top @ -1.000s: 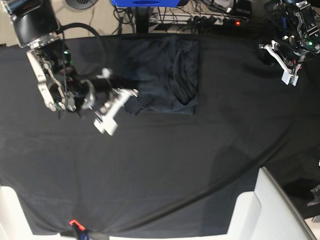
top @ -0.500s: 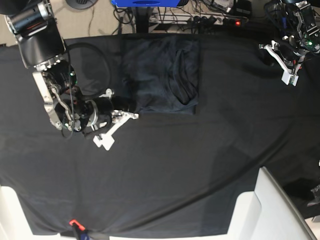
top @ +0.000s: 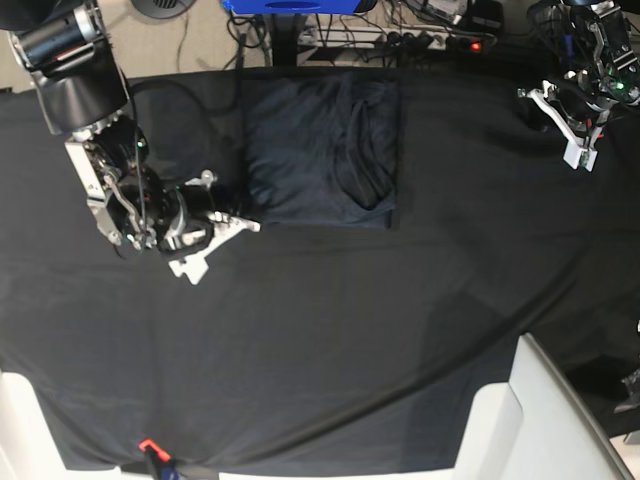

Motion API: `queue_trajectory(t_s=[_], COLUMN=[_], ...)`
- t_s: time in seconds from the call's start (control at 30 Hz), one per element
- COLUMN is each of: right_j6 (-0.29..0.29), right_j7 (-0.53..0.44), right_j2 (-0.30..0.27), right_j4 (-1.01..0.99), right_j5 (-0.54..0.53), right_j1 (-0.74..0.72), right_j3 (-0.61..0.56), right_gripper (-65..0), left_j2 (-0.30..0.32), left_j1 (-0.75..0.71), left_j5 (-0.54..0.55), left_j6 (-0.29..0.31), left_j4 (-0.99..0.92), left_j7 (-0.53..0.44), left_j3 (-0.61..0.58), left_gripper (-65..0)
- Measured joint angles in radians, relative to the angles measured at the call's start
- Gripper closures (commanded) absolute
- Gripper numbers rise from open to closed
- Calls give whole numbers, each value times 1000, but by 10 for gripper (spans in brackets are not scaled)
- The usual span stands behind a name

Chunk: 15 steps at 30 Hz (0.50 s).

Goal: Fold the T-shirt properly
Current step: 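Release the shirt and pull the right gripper back beside the stack, then press the right gripper onto the folded stack to flatten it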

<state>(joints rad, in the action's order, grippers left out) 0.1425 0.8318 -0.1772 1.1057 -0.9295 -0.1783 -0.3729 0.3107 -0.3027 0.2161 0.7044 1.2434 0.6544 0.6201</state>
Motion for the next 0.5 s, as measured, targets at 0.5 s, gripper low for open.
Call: queue_trajectory(t_s=[0.5], right_j6=[45], right_j7=[12], right_j2=[-61], right_j4=[489], right_j5=[-17], right_j1=[221], right_j3=[168], right_gripper=[-42], left_j2=[6], left_j1=[-6], left_j5=[1], left_j6=[0], left_j4=[0], left_j7=[-6], left_j3=[-18], left_gripper=[0])
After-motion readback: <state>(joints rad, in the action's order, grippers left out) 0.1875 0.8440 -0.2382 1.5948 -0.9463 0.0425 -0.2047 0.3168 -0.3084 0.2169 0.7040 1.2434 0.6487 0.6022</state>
